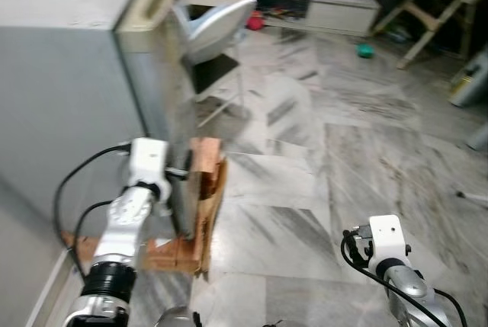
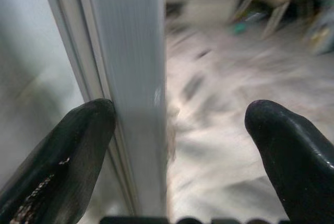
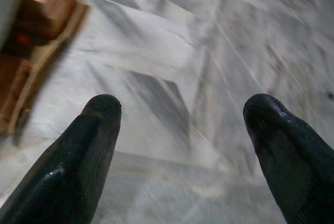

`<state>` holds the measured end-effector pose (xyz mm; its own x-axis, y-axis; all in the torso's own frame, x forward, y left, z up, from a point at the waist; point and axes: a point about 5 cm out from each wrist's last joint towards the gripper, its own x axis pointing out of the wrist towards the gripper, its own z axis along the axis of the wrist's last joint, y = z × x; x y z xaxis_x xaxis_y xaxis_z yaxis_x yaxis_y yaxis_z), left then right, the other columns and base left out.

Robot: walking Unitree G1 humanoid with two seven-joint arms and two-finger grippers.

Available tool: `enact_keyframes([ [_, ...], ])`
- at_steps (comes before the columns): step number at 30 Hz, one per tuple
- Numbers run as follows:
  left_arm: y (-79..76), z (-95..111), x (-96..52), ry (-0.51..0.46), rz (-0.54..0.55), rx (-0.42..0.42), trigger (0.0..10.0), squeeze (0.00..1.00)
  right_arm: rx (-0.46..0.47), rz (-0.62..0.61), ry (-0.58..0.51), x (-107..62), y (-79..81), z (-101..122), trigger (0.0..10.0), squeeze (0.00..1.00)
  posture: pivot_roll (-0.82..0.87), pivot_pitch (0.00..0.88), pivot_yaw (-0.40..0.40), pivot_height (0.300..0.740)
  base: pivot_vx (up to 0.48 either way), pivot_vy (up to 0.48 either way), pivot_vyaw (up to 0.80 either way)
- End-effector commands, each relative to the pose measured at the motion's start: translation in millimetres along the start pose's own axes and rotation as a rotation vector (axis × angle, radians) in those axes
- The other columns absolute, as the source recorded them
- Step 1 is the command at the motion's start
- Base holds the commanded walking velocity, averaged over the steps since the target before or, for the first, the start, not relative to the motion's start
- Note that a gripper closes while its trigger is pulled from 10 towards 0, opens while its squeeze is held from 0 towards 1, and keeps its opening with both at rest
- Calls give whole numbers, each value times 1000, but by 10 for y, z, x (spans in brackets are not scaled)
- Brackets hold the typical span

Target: Restocking fridge

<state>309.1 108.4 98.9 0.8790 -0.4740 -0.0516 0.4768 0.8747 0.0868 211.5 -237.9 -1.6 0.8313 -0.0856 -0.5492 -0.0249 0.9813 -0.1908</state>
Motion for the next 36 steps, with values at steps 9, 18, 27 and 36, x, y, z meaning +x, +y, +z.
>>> enact_keyframes([
  [9, -453, 257, 119, -94, -249, 39, 10000, 0, -3, 27, 3, 20, 35, 30, 10000, 0, -13, 0, -86, 740, 0, 0, 0],
  [18, 112, -28, -216, 6, -37, -23, 10000, 0, -13, 25, -54, 16, 74, 98, 10000, 0, -9, 0, -79, 740, 0, -107, 0],
  [27, 129, -132, -290, 28, 25, -31, 10000, 0, -20, 34, -72, 23, 96, 121, 10000, 0, -3, 0, -85, 740, 0, -51, 0],
  [36, 134, -137, -227, 22, 79, -27, 10000, 0, -18, 62, -166, 40, 168, 287, 10000, 0, -8, 0, -80, 740, 180, -391, 69],
])
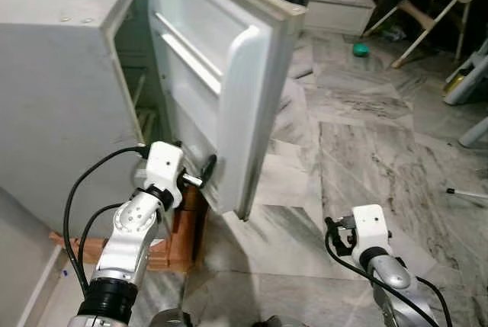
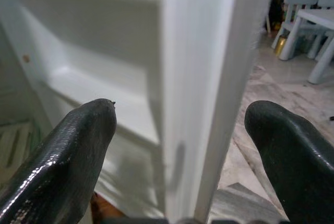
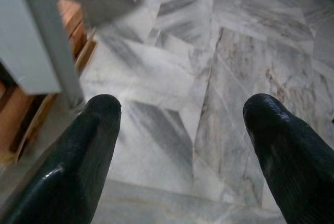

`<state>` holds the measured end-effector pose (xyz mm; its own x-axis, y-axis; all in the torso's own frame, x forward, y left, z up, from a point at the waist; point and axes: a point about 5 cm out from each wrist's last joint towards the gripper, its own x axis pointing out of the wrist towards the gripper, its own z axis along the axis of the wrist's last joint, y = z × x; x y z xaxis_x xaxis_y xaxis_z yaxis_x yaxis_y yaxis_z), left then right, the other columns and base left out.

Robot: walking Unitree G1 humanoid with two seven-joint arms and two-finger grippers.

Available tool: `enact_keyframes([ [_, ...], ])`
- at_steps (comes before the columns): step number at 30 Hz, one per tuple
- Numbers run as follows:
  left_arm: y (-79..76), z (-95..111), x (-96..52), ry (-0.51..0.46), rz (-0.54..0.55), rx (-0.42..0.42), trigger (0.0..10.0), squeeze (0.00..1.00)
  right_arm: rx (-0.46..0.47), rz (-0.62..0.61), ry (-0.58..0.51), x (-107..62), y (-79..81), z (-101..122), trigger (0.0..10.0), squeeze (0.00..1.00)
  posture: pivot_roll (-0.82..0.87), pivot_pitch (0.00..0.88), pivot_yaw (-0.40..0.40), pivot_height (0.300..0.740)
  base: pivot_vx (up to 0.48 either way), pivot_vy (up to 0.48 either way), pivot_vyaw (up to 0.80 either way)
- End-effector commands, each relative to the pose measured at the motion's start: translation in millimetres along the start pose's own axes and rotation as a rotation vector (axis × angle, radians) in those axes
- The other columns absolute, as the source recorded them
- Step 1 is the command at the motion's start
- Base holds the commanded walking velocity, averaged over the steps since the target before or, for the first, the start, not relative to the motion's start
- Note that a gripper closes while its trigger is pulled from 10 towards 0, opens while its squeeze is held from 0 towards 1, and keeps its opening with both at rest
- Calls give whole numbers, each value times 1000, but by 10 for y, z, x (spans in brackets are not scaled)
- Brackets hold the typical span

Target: Restocking fridge

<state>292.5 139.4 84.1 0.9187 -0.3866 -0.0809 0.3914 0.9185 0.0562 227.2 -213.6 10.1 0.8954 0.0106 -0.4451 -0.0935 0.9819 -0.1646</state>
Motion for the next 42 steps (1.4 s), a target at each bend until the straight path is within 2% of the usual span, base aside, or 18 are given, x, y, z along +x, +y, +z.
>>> enact_keyframes([
  [1, -50, 41, 52, -14, -13, 10, 10000, 0, -18, -6, -30, 0, -34, 68, 10000, 0, -8, 0, -80, 740, 352, -319, 800],
  [5, -34, 33, 51, -12, -13, 17, 10000, 0, -15, -2, -38, 3, -22, 76, 10000, 0, -6, 0, -80, 740, 358, -315, 800],
  [8, -8, 15, 55, 2, 7, 24, 10000, 0, -3, -6, -27, 13, -24, 65, 10000, 0, -7, 0, -78, 740, 364, -307, 0],
  [15, 111, -76, 67, 66, 122, 39, 10000, 0, -4, -1, -41, 35, -8, 106, 10000, 0, -14, 0, -77, 740, 159, -114, 0],
  [17, 186, -120, 32, 90, 167, 45, 10000, 0, -6, 4, -46, 35, -1, 114, 10000, 0, -17, 0, -75, 740, 0, 0, 0],
  [20, 336, -211, -117, 107, 227, 55, 10000, 0, -3, -2, -50, 30, -5, 115, 10000, 0, -20, 0, -71, 740, 0, 0, 0],
  [28, 359, -228, -148, 112, 238, 56, 10000, 0, -1, -4, -49, 29, -7, 115, 10000, 0, -21, 0, -70, 740, 0, 0, 0],
  [30, 552, -364, -414, 155, 391, 65, 10000, 0, 0, -4, -47, 33, -14, 114, 10000, 0, -11, 0, -74, 740, 0, 0, 0],
  [31, 582, -384, -449, 163, 419, 69, 10000, 0, -1, -4, -46, 37, -13, 114, 10000, 0, -9, 0, -76, 740, 0, 0, 0],
  [39, 732, -385, -448, 167, 503, 108, 10000, 0, -3, -4, -46, 52, -2, 118, 10000, 0, -8, 0, -77, 740, 0, 0, 0],
  [42, 802, -390, -474, 173, 535, 93, 10000, 0, 0, -8, -46, 57, -5, 119, 10000, 0, -9, 0, -77, 740, 0, 0, 0],
])
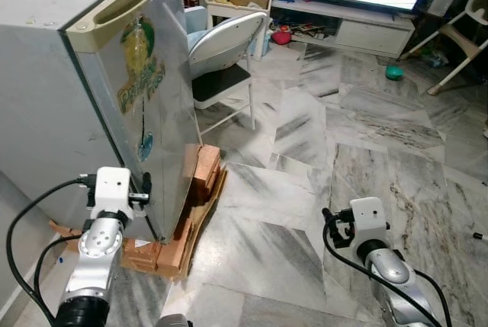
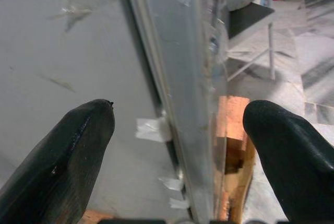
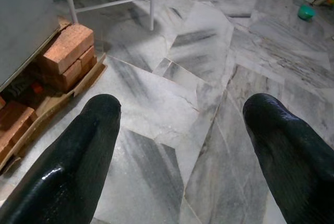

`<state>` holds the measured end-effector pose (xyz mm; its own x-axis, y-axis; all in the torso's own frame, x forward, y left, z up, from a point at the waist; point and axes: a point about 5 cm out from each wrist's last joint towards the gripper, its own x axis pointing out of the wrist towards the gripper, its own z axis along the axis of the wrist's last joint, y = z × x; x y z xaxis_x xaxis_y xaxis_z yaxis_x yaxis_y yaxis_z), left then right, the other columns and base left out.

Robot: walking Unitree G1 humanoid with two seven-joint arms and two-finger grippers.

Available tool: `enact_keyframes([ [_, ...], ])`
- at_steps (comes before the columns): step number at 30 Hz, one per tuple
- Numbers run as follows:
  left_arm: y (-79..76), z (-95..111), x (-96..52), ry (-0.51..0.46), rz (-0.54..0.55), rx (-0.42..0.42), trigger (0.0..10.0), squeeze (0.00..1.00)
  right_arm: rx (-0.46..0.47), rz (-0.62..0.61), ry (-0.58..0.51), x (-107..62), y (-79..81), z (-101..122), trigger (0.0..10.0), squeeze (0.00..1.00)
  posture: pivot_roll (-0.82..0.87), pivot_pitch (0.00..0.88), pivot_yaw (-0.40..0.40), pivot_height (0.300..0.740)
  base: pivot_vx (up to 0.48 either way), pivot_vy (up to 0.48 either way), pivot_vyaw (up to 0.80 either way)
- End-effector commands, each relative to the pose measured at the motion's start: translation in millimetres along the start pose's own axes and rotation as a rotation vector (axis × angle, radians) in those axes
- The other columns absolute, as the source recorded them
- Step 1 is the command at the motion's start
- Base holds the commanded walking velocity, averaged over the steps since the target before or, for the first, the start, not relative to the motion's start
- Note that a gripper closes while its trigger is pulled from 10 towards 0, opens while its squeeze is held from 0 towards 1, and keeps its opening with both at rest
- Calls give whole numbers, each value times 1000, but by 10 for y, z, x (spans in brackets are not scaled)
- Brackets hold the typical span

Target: Restocking fridge

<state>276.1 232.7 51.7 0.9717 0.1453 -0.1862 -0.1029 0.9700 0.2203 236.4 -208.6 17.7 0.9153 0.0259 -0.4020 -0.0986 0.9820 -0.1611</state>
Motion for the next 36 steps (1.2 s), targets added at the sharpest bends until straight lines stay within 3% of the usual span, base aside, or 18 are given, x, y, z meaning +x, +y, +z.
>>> enact_keyframes([
  [1, 31, 19, 20, -8, 13, 1, 10000, 0, -1, -14, 3, 8, -31, 2, 10000, 0, -9, 0, -75, 740, 0, 0, 0],
  [6, 17, 60, 27, -60, -61, -16, 10000, 0, 12, -21, -2, 23, -37, 12, 10000, 0, 3, 0, -85, 740, 0, 0, 0],
  [16, 33, 239, 322, -69, -8, 26, 10000, 0, 6, 18, -32, 46, 10, 99, 10000, 0, -20, 0, -97, 740, 0, 0, 0],
  [21, 83, 271, 383, -68, 14, 0, 10000, 0, 8, 19, -33, 19, -14, 82, 10000, 0, -34, 0, -97, 740, 0, 0, 0],
  [24, 54, 296, 413, -73, -34, -37, 10000, 0, 8, 20, -30, 1, -17, 71, 10000, 0, -35, 0, -98, 740, 0, 0, 0],
  [36, -168, 462, 513, -119, -145, -31, 10000, 0, -48, 48, 54, -17, -46, -46, 10000, 0, -32, 0, -107, 740, 0, 0, 0],
])
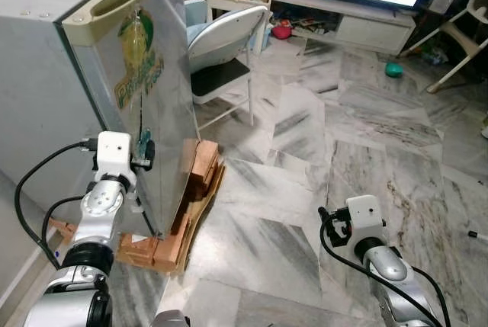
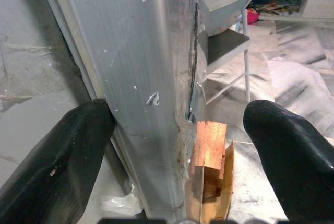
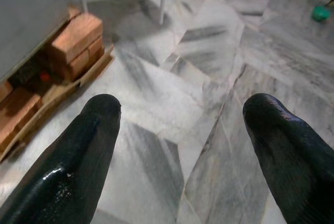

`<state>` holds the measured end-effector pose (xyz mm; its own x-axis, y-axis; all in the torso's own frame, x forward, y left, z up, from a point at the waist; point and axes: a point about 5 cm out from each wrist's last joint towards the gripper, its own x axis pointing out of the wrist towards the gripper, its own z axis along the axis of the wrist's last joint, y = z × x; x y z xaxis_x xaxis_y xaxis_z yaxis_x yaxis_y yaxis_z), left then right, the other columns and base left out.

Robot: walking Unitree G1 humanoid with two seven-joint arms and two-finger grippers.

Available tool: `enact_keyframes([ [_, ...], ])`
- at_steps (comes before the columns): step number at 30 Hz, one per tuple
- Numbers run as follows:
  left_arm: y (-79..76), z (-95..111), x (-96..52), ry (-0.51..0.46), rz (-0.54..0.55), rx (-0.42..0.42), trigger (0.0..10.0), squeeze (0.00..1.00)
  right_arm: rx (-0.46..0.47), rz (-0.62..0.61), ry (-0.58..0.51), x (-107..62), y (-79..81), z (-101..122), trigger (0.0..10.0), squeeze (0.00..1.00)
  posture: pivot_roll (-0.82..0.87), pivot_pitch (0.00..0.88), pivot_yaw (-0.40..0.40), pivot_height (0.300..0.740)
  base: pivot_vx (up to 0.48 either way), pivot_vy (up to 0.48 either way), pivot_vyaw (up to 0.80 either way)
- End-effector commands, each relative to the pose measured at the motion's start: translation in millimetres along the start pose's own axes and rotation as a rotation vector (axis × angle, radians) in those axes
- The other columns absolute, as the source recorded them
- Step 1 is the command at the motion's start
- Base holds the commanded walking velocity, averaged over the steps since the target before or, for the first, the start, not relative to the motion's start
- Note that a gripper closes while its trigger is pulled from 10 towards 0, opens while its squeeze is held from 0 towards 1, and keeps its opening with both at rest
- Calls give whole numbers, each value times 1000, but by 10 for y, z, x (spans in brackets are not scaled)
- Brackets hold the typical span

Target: Restocking fridge

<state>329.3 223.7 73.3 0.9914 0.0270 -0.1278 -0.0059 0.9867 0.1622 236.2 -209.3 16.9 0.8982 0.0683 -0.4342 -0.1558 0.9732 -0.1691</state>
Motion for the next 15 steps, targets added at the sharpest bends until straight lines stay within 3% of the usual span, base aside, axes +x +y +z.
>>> enact_keyframes([
  [1, -93, 144, 83, -43, -53, 9, 10000, 0, -20, 0, 43, -28, -46, -66, 10000, 0, -33, 0, -106, 740, 0, 0, 0],
  [8, -387, 358, 203, -98, -178, 28, 10000, 0, -29, -9, 134, -52, -84, -207, 10000, 0, -35, 0, -101, 740, 0, 0, 0],
  [9, -525, 436, 219, -127, -247, 35, 10000, 0, -37, -5, 150, -54, -81, -226, 10000, 0, -36, 0, -101, 740, 0, 0, 0],
  [10, -761, 537, 212, -164, -356, 18, 10000, 0, -38, -1, 163, -55, -76, -238, 10000, 0, -37, 0, -103, 740, 0, 0, 0],
  [11, -1013, 623, 160, -200, -490, 7, 10000, 0, -39, 2, 171, -53, -72, -241, 10000, 0, -37, 0, -101, 740, 0, 0, 0],
  [12, -1368, 725, 6, -261, -700, 27, 10000, 0, -39, 4, 174, -49, -68, -235, 10000, 0, -38, 0, -100, 740, 0, 0, 0],
  [15, -1636, 807, -165, -309, -840, 36, 10000, 0, -40, 6, 174, -46, -66, -228, 10000, 0, -39, 0, -97, 740, 0, 0, 0],
])
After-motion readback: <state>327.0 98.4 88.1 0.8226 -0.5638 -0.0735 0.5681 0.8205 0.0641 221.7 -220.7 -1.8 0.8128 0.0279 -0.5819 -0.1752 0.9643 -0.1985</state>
